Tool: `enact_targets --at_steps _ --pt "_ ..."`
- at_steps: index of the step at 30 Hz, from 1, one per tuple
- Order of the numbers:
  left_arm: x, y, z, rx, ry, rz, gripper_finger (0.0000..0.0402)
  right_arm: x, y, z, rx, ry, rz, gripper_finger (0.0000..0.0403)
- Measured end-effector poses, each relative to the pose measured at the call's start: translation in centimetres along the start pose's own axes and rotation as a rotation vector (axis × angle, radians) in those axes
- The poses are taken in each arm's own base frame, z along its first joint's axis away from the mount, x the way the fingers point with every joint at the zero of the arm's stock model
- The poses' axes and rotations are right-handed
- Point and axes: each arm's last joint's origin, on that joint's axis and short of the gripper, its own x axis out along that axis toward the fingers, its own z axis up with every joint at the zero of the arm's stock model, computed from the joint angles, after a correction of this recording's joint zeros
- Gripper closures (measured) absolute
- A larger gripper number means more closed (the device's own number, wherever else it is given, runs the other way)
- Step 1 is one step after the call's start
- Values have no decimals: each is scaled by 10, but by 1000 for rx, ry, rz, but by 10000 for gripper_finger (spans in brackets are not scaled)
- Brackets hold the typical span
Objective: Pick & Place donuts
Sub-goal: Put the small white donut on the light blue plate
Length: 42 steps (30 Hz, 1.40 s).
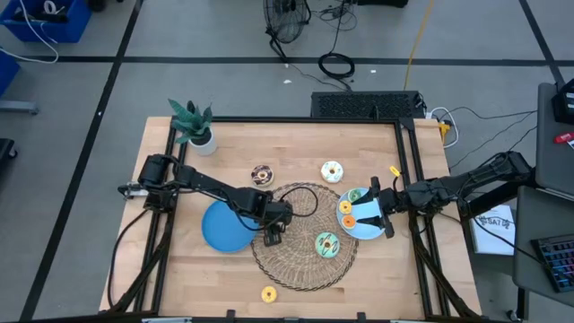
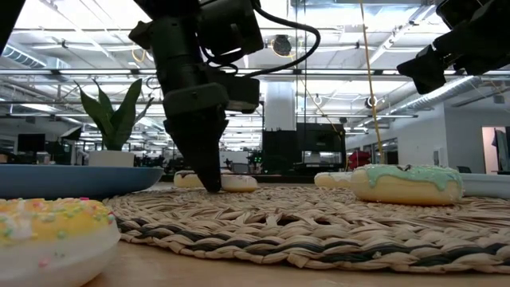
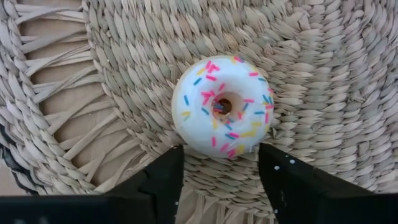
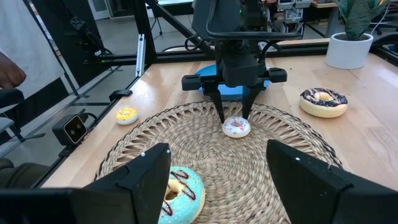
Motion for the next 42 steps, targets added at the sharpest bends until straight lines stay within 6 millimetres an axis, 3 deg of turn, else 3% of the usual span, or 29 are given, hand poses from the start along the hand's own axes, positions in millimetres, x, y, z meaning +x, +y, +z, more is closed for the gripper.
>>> enact_targets --at_steps 6,10,30,42 --pt "0 0 0 35 -6 8 134 0 0 0 0 0 0 151" --pt "0 1 2 42 -32 41 118 0 0 0 -3 0 1 151" --pt "0 0 5 54 -58 33 176 0 0 0 -3 0 1 151" --pt "-1 -2 8 34 -89 -5 165 0 0 0 -3 0 1 152"
